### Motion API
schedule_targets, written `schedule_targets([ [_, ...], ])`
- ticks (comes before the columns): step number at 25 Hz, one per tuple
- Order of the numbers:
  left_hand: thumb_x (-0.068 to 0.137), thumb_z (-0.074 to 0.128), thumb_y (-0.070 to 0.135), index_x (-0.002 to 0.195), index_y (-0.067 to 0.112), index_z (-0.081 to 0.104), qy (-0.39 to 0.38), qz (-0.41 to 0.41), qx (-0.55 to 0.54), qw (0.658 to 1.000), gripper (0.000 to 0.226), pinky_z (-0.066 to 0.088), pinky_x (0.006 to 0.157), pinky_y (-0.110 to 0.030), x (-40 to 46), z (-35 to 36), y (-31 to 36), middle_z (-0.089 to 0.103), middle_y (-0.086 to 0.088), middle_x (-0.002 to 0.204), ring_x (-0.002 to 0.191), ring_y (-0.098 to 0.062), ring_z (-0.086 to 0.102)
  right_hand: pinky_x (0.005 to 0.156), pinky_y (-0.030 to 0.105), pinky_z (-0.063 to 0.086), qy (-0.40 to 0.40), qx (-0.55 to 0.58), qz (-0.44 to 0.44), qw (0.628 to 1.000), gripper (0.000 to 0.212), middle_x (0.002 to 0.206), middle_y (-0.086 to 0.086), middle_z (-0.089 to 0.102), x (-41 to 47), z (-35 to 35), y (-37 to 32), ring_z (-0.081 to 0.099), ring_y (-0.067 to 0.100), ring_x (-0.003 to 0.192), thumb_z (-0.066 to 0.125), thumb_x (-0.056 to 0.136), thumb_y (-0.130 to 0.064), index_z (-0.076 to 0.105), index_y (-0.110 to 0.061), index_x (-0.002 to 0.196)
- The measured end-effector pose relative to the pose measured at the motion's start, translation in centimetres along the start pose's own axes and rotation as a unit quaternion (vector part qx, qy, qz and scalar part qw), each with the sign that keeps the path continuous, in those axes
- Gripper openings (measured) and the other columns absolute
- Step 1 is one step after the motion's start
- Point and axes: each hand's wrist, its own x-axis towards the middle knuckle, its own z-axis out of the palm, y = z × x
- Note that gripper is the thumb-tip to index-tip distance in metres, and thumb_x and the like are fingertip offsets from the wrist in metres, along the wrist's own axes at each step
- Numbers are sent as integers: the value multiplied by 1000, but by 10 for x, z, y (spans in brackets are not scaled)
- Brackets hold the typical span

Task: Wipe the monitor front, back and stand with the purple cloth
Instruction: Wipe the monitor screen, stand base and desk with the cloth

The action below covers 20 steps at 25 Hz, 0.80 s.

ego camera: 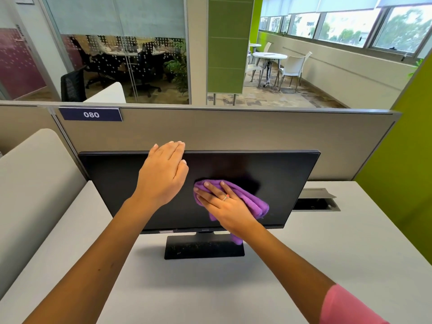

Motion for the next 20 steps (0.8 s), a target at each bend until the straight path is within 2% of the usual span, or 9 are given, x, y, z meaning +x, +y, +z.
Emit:
schedule_targets([
  [2,92,21,34,139,8,44,3,9,35,999,58,14,115,-40,-2,7,9,49,-8,140,136,-24,37,118,47,4,-29,-15,14,999,84,156,0,15,-26,7,9,0,24,146,68,78,-15,22,-16,148],
  [5,91,26,32,140,7,40,8,15,64,998,57,12,116,-46,-2,20,26,46,-10,142,139,-28,31,116,47,5,-14,-16,75,997,101,157,1,14,-66,3,43,3,26,145,79,67,-15,20,-16,148],
  [7,91,25,33,140,7,40,11,14,55,998,58,10,116,-46,3,27,40,45,-10,142,140,-28,30,117,49,9,43,-8,131,990,92,155,1,18,-82,-6,70,8,27,145,75,72,-9,22,-17,147],
  [10,91,25,33,140,7,41,10,32,36,999,58,9,116,-43,12,35,66,46,-9,143,139,-26,32,117,49,13,143,19,190,971,59,152,3,24,-79,-23,96,11,28,145,49,94,-12,22,-17,146],
  [12,91,25,33,140,7,41,7,46,29,999,58,9,116,-42,15,41,81,46,-8,143,138,-25,33,117,50,13,168,24,183,968,53,152,3,24,-64,-31,96,11,29,145,43,97,-12,23,-16,146],
  [14,92,25,33,141,7,40,7,54,28,998,58,10,117,-41,17,46,89,45,-9,143,138,-24,34,117,50,14,162,22,149,975,59,153,2,24,-51,-32,89,13,29,144,51,92,-10,27,-16,146],
  [18,92,25,33,142,7,40,13,62,31,998,58,9,117,-40,20,50,94,45,-9,144,138,-24,33,114,48,15,110,8,53,992,69,150,2,32,-56,-15,79,20,26,141,68,81,-16,36,-16,142],
  [20,91,27,32,141,7,42,19,61,30,997,57,7,117,-39,19,50,93,46,-8,143,138,-23,34,113,48,17,76,-7,33,997,73,150,2,35,-75,-3,81,21,26,141,72,79,-16,37,-15,142],
])
